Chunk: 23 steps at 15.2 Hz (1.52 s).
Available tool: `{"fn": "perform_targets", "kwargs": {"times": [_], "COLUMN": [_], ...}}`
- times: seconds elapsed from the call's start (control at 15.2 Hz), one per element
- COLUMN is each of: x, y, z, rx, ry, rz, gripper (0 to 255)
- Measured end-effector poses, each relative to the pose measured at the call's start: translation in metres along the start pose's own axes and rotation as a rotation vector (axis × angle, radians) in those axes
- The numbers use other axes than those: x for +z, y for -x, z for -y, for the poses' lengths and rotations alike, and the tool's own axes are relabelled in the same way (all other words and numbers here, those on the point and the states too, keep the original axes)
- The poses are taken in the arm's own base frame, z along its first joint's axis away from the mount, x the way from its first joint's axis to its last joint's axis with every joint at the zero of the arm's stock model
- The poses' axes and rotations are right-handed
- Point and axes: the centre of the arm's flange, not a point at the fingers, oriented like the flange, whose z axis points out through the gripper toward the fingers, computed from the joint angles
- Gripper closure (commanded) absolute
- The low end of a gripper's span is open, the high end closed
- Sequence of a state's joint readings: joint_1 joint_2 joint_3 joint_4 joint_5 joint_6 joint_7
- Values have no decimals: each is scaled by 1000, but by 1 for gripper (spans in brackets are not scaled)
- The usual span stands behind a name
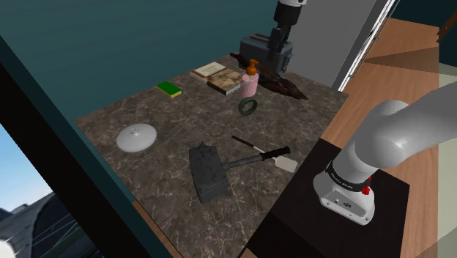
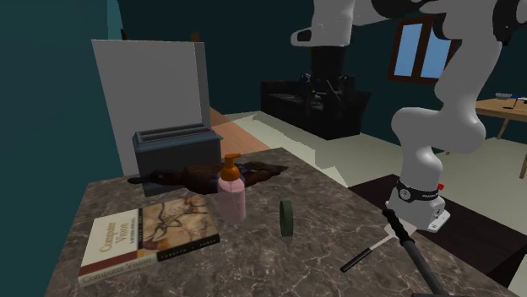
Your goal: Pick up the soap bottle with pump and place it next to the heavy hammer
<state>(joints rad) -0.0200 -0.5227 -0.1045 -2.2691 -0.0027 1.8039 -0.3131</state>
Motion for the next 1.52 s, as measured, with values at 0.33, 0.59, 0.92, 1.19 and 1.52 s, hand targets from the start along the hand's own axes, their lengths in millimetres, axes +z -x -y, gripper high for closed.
{"fn": "perform_targets", "kwargs": {"times": [0.33, 0.59, 0.92, 1.19, 1.52], "x": [27, 47, 76, 99, 122], "y": [-38, -67, -101, -132, -147], "z": [-49, -87, -137, -175, -200], "rx": [-3, -5, -8, -10, -12], "ry": [6, 10, 15, 19, 22], "rz": [14, 25, 39, 50, 57], "gripper": [0, 0, 0, 0, 0]}}
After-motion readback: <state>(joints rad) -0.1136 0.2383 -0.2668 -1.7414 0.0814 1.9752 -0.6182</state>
